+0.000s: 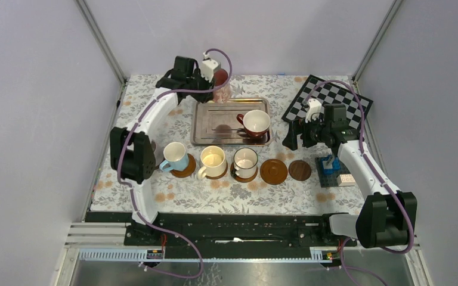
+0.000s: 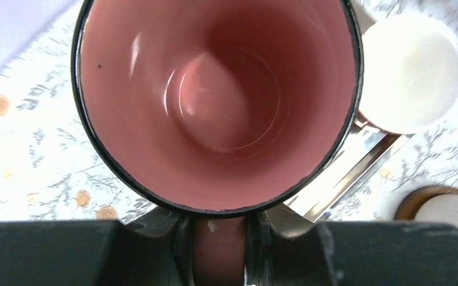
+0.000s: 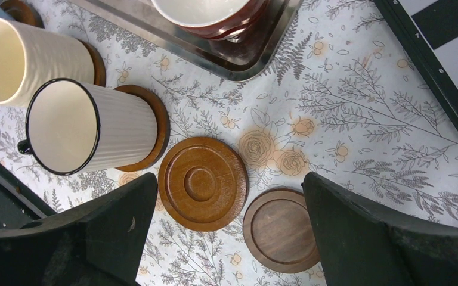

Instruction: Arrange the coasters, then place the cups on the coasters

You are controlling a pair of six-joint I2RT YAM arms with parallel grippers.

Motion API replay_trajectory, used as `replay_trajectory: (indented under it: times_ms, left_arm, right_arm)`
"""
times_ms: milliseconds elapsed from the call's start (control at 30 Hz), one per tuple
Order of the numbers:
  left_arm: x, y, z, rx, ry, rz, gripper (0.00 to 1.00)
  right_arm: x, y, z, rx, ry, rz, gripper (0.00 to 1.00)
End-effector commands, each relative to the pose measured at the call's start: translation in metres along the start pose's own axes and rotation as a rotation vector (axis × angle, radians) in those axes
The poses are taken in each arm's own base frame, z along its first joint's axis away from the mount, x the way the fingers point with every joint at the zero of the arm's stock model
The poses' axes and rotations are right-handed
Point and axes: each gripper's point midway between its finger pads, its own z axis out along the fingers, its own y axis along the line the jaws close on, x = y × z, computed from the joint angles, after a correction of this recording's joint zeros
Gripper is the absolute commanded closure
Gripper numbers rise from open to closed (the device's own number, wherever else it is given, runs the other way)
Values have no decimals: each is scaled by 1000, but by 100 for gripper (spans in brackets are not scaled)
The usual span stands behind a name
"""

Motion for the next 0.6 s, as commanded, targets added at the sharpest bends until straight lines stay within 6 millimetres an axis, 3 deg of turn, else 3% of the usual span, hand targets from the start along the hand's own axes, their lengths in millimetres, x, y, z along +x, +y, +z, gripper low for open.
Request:
replay_trajectory:
  times_ms: [0, 167, 333, 367, 567]
  left_arm:
    - [-115, -37, -80, -66, -329, 61, 100]
    - [-123, -110, -105, -81, -329, 54, 100]
    - [-108, -194, -113, -91, -300, 23, 100]
    - [-105, -210, -113, -93, -292, 16, 100]
    - [-57, -297, -101, -45, -214, -12, 100]
  right_arm:
    - [-24, -7, -13, 75, -46, 30, 2]
    - [-47, -10, -25, 104, -100, 71, 2]
    - [-74, -25, -43, 170, -158, 125, 2]
    - [-78, -37, -50, 209, -178, 158, 2]
    - [-95, -78, -82, 368, -263, 276, 2]
